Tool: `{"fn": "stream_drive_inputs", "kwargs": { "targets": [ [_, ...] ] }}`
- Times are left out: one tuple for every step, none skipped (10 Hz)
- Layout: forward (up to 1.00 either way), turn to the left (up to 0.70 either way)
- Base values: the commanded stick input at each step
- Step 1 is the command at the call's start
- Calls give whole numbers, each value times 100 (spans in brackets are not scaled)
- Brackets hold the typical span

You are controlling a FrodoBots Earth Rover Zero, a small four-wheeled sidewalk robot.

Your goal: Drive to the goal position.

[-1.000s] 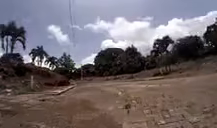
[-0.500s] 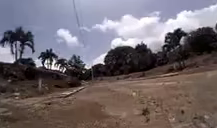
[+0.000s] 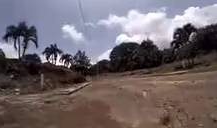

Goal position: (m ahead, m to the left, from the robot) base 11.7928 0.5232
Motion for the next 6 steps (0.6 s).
{"fn": "stream_drive_inputs", "kwargs": {
  "targets": [
    [70,0],
    [70,0],
    [70,0],
    [70,0],
    [70,0],
    [70,0]
  ]
}}
